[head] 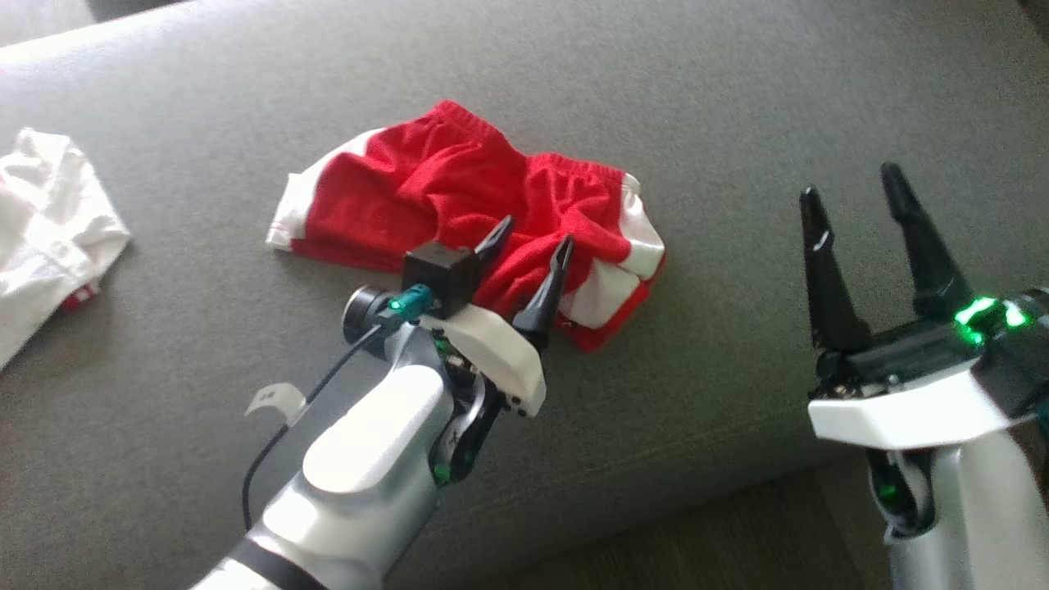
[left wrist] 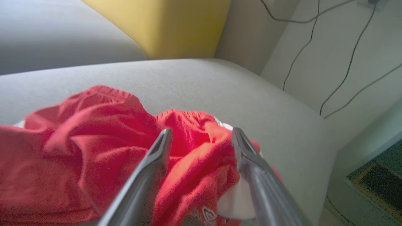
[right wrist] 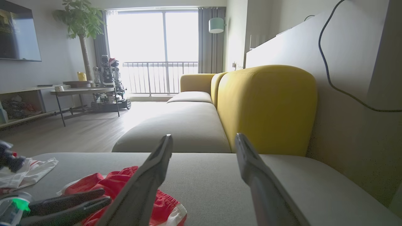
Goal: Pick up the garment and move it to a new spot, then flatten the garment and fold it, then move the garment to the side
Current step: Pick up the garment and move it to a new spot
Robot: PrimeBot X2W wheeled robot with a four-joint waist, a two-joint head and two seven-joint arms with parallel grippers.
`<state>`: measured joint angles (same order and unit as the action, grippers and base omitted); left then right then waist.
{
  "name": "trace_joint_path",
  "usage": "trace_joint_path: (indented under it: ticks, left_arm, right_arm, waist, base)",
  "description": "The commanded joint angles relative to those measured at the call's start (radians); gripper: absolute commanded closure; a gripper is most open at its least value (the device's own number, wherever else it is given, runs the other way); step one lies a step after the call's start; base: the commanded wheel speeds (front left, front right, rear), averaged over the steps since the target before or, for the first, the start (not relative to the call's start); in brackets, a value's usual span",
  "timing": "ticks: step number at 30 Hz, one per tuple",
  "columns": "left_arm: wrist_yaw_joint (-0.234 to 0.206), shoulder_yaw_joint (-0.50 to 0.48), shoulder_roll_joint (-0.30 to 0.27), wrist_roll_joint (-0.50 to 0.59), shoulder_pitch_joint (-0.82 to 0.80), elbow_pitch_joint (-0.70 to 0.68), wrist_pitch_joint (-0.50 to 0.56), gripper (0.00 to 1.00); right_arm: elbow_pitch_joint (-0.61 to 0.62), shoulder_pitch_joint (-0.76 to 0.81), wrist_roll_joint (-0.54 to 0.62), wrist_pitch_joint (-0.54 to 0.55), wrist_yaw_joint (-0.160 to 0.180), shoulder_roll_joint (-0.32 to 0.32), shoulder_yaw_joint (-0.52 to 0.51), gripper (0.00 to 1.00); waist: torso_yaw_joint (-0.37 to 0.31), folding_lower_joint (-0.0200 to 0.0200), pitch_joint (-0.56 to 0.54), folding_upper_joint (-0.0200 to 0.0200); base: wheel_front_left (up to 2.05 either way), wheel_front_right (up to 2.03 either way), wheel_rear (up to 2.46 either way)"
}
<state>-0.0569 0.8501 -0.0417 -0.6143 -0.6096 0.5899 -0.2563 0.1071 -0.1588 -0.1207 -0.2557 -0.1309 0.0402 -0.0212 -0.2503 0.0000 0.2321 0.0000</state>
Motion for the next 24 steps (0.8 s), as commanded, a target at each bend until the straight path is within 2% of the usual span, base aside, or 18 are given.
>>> trace_joint_path:
  ticks: [1,6,12,17,24]
  left_arm:
    - [-0.014,-0.051,-0.009,0.006,-0.021,-0.057,-0.005,0.0]
    - [-0.055,-0.17,-0.021,0.093,0.062,-0.187,-0.005,0.0]
    - [-0.092,-0.344,-0.053,0.187,0.245,-0.355,-0.005,0.0]
    - [-0.092,-0.484,-0.05,0.253,0.406,-0.47,-0.005,0.0]
    - [-0.078,-0.625,-0.027,0.334,0.597,-0.541,-0.005,0.0]
  right_arm:
    - [0.029,0.007,0.009,-0.006,0.0,0.01,0.028,0.0]
    - [-0.013,0.034,0.025,-0.006,0.0,0.01,0.037,0.0]
    - [-0.044,0.066,0.034,-0.006,0.0,0.01,0.057,0.0]
    - [-0.068,0.104,0.04,-0.006,0.0,0.01,0.075,0.0]
    - [-0.11,0.144,0.059,-0.006,0.0,0.01,0.085,0.0]
  waist:
    - [0.026,0.0,-0.026,0.0]
    - [0.074,0.0,-0.085,0.0]
    - [0.128,0.0,-0.143,0.0]
    - [0.178,0.0,-0.189,0.0]
    - [0.24,0.0,-0.237,0.0]
  base:
    - [0.0,0.0,0.0]
    - [0.0,0.0,0.0]
    - [0.0,0.0,0.0]
    - [0.0,0.0,0.0]
    - [0.0,0.0,0.0]
